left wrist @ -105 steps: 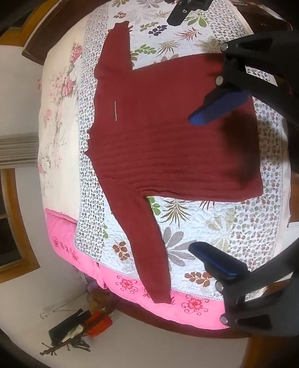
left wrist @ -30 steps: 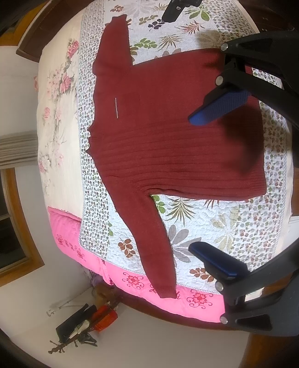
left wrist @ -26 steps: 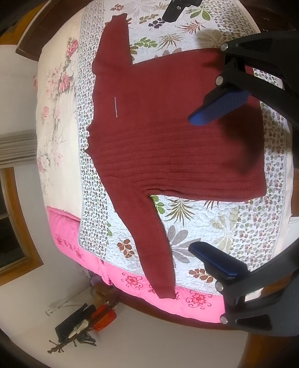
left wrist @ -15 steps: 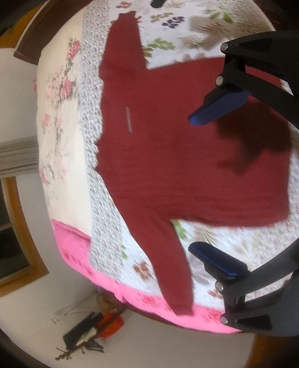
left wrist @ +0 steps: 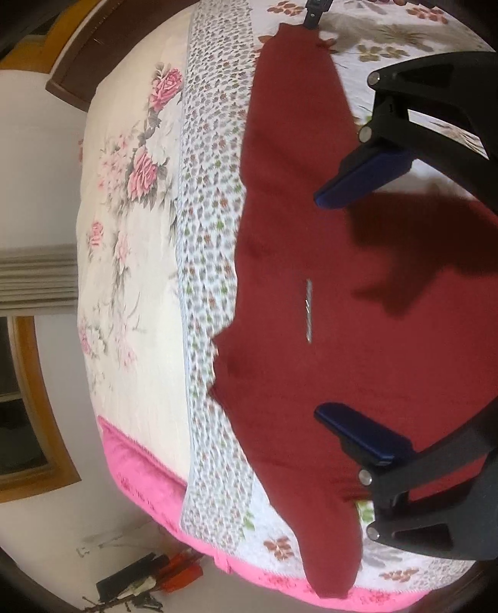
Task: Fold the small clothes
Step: 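Grasp the ribbed cuff of one sweater sleeve with the right tool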
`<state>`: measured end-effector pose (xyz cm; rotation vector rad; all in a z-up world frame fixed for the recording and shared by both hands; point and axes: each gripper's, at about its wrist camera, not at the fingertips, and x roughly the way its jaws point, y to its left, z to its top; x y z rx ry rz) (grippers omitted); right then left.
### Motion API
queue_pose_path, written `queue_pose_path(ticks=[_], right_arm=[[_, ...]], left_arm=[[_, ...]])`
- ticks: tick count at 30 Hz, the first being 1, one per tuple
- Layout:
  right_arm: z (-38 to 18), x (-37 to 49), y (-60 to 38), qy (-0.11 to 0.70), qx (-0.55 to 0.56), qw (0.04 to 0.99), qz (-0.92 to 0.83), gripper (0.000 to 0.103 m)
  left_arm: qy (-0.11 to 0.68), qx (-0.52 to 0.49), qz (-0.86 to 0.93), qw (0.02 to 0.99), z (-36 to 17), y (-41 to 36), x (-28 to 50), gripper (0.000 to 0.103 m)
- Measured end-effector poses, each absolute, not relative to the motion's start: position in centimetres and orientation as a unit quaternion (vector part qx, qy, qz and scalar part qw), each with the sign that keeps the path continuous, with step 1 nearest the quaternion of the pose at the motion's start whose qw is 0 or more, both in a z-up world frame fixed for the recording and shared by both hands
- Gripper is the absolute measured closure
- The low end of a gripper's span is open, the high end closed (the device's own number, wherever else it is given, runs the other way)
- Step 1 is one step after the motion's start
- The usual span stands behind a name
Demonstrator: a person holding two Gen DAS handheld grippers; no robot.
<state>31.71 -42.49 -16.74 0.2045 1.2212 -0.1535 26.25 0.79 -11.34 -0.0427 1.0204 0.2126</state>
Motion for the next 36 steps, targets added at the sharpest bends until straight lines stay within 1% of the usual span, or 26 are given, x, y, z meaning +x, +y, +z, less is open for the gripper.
queue_pose_path(ticks=[4,9,11,13,15,17,19,20,21,22,24,29,33,36], right_arm=[[-18.6,33.4,-43.6,0.591,0.09,0.8,-0.053,0.004],[-20.1,35.1,-45.3,0.6,0.088,0.793,-0.048,0.004],[-20.6,35.9,-46.4,0.603,0.095,0.79,-0.053,0.008],[-21.4,36.6,-47.4,0.609,0.117,0.783,-0.051,0.015],[-21.6,36.9,-48.0,0.61,0.129,0.78,-0.053,0.018],[-21.7,37.0,-48.2,0.61,0.123,0.781,-0.051,0.028],[-21.3,37.0,-47.8,0.606,0.099,0.788,-0.038,0.059],[-21.0,37.1,-47.6,0.605,0.09,0.79,-0.038,0.067],[-20.8,37.1,-47.3,0.603,0.093,0.791,-0.029,0.087],[-20.5,37.0,-47.2,0.601,0.102,0.792,-0.017,0.089],[-19.7,36.8,-46.4,0.591,0.088,0.801,-0.018,0.09],[-17.0,35.6,-42.3,0.566,0.054,0.823,0.019,0.091],[-14.5,34.8,-36.2,0.55,0.021,0.831,0.084,0.091],[-12.9,34.8,-29.3,0.536,0.018,0.83,0.157,0.091]], left_arm=[[0.492,-0.021,0.097,0.865,-12.7,-1.3,28.0,0.003],[0.487,-0.006,0.102,0.867,-13.3,-1.5,28.8,0.003],[0.488,-0.004,0.107,0.866,-13.5,-0.9,28.8,0.003],[0.49,-0.003,0.117,0.864,-13.8,0.1,28.8,0.003],[0.492,-0.004,0.128,0.861,-14.2,1.2,28.7,0.003],[0.495,-0.006,0.137,0.858,-14.5,2.3,28.7,0.003],[0.498,-0.008,0.146,0.855,-14.9,3.3,28.6,0.003],[0.499,-0.009,0.15,0.853,-15.0,3.8,28.5,0.003],[0.501,-0.011,0.154,0.852,-15.2,4.2,28.5,0.003],[0.502,-0.012,0.156,0.851,-15.3,4.5,28.4,0.003],[0.505,-0.016,0.161,0.848,-15.4,5.2,28.3,0.003],[0.507,-0.011,0.167,0.845,-15.4,6.9,28.3,0.003],[0.513,-0.018,0.145,0.846,-15.4,8.8,28.1,0.003],[0.526,-0.03,0.127,0.84,-15.8,10.6,27.8,0.003]])
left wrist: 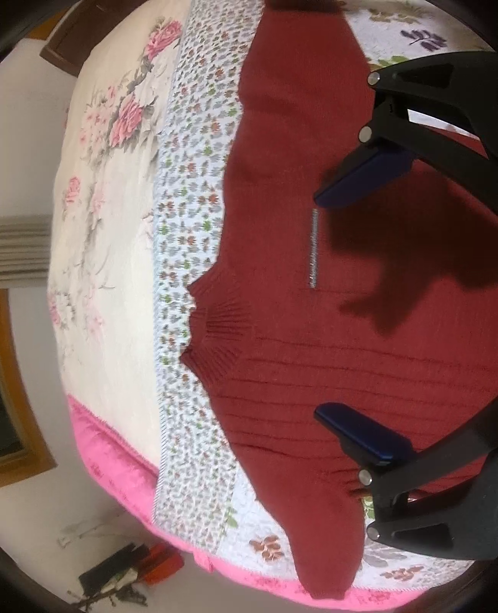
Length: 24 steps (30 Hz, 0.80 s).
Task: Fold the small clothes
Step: 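Grasp the ribbed cuff of one sweater sleeve with the right tool, then fold the held sleeve across the sweater body and open the right tool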
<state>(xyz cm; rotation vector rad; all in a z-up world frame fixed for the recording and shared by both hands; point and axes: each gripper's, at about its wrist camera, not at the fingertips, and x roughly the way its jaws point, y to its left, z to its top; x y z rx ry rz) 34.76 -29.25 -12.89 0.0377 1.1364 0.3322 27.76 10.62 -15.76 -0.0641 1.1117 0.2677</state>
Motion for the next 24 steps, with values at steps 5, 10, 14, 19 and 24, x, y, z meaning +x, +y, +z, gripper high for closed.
queue_pose_path(ticks=[5,10,14,19,24], right_arm=[[-12.7,35.2,-18.7,0.528,0.02,0.812,0.249,0.091],[-15.1,34.6,-10.1,0.541,0.008,0.788,0.296,0.091],[-18.0,34.6,-5.6,0.561,0.017,0.766,0.313,0.089],[-19.9,34.0,-4.1,0.584,0.057,0.74,0.329,0.057],[-16.6,32.6,-8.4,0.548,0.079,0.771,0.315,0.052]], left_arm=[[0.522,-0.036,0.138,0.841,-15.8,13.9,26.3,0.003],[0.525,-0.06,0.163,0.833,-15.8,17.8,25.1,0.003],[0.526,-0.086,0.173,0.828,-16.2,20.4,24.2,0.003],[0.53,-0.09,0.159,0.828,-16.8,20.6,24.1,0.003],[0.537,-0.108,0.123,0.828,-17.9,18.9,24.6,0.003]])
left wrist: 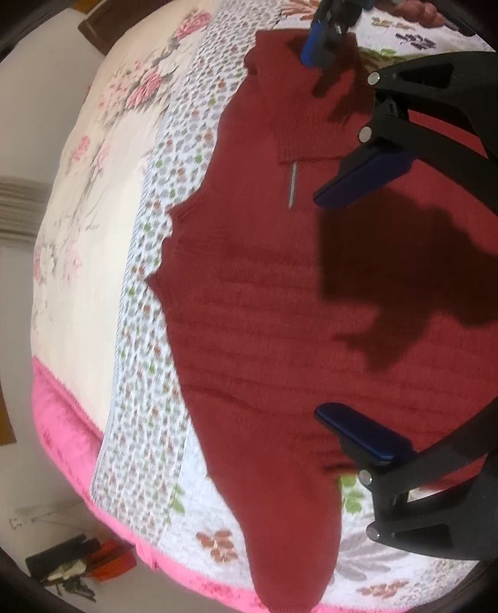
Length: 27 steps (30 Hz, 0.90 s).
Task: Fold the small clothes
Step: 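Fold the held sleeve across the sweater body and open the right tool, then grasp the other sleeve cuff with the left tool and fold it across the body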
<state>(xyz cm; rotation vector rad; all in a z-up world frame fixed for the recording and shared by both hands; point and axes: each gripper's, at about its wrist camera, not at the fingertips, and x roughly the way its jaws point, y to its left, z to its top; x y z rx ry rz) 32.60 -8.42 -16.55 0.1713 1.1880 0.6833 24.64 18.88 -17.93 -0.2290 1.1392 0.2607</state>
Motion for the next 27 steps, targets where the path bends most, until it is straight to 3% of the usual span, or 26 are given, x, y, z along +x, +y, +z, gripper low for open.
queue_pose_path(ticks=[10,19,21,22,23,24,26,27], right_arm=[[-16.9,28.1,-18.3,0.551,0.066,0.805,0.21,0.052],[-18.7,26.0,-22.6,0.551,0.085,0.809,0.186,0.052],[-19.0,26.0,-23.3,0.551,0.091,0.809,0.183,0.052],[-19.1,25.8,-23.4,0.551,0.092,0.809,0.182,0.052],[-19.2,25.8,-23.5,0.551,0.093,0.809,0.18,0.052],[-19.3,25.8,-23.7,0.551,0.093,0.81,0.179,0.052],[-19.3,25.9,-23.8,0.551,0.095,0.81,0.177,0.052],[-19.3,25.9,-23.9,0.551,0.096,0.81,0.177,0.052]], left_arm=[[0.582,-0.148,0.036,0.799,-23.8,9.6,29.8,0.003],[0.626,-0.171,0.04,0.76,-28.7,6.3,32.6,0.006],[0.618,-0.165,0.041,0.768,-28.3,5.6,32.7,0.021],[0.617,-0.159,0.039,0.77,-28.1,5.1,32.8,0.039],[0.616,-0.158,0.036,0.771,-27.9,4.8,32.9,0.048],[0.614,-0.153,0.039,0.773,-27.6,4.4,33.0,0.052],[0.608,-0.168,0.036,0.775,-27.0,4.3,32.9,0.073],[0.605,-0.185,0.032,0.774,-26.7,4.6,32.8,0.077]])
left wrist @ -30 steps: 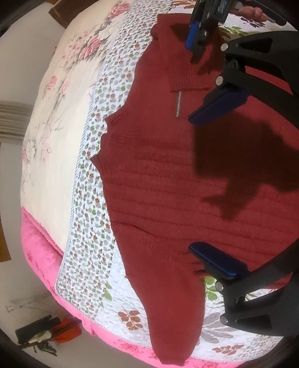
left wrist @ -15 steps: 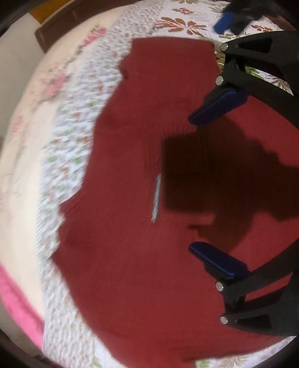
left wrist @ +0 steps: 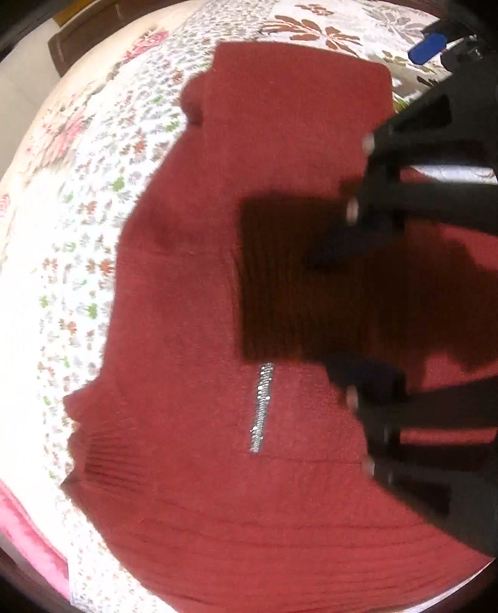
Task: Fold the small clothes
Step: 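Grasp the other sleeve cuff with the left tool and fold it across the body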
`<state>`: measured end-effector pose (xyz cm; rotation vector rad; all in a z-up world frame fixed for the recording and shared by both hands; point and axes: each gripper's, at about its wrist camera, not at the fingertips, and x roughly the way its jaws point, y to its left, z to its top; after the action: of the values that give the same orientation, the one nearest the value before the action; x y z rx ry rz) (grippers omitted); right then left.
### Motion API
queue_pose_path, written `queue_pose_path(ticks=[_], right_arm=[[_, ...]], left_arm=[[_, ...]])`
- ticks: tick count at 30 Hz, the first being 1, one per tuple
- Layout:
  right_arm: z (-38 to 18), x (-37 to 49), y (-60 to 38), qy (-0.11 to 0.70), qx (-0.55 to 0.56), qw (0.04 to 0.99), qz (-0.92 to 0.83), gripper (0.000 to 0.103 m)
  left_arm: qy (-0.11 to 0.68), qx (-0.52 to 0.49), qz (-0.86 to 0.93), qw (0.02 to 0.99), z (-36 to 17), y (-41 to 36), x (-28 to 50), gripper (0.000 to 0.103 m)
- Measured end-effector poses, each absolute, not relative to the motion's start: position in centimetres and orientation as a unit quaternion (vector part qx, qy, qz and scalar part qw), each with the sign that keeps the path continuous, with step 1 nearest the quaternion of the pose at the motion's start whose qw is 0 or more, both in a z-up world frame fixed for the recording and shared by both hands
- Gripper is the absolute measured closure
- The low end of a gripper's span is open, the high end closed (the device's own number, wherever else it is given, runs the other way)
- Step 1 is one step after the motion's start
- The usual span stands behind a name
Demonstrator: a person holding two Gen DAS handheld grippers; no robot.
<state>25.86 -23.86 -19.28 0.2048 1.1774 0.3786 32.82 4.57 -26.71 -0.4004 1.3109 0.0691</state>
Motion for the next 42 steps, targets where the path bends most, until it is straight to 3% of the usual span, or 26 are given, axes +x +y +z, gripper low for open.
queue_pose_path(ticks=[2,11,16,21,30,32,33,34,35,42], right_arm=[[-19.2,25.8,-24.0,0.55,0.098,0.811,0.177,0.052],[-19.0,26.4,-23.7,0.547,0.12,0.809,0.181,0.052],[-19.4,27.1,-21.8,0.549,0.132,0.801,0.199,0.049],[-20.5,28.9,-18.1,0.558,0.143,0.788,0.217,0.042],[-25.8,32.7,-11.5,0.613,0.108,0.759,0.19,0.042],[-27.2,33.2,-11.1,0.628,0.113,0.748,0.181,0.048],[-27.6,33.3,-11.0,0.63,0.104,0.749,0.175,0.062],[-27.7,33.3,-10.9,0.629,0.087,0.754,0.17,0.083],[-27.7,33.3,-11.0,0.628,0.086,0.752,0.178,0.09],[-26.7,32.8,-12.4,0.629,0.076,0.758,0.156,0.094]], left_arm=[[0.587,-0.212,0.022,0.781,-25.3,5.2,32.3,0.082],[0.471,-0.185,0.034,0.862,-15.9,11.2,29.3,0.082],[0.459,-0.159,0.076,0.871,-13.8,17.4,28.4,0.082],[0.485,-0.149,0.129,0.852,-15.8,23.5,27.8,0.082],[0.529,-0.15,0.181,0.815,-22.1,27.7,26.7,0.079],[0.545,-0.14,0.188,0.805,-23.5,28.3,26.8,0.077],[0.554,-0.131,0.193,0.799,-24.3,28.6,26.7,0.076],[0.56,-0.126,0.195,0.796,-24.7,28.9,26.7,0.075],[0.564,-0.123,0.197,0.792,-25.0,29.2,26.6,0.072],[0.567,-0.135,0.222,0.781,-24.7,31.3,24.2,0.071]])
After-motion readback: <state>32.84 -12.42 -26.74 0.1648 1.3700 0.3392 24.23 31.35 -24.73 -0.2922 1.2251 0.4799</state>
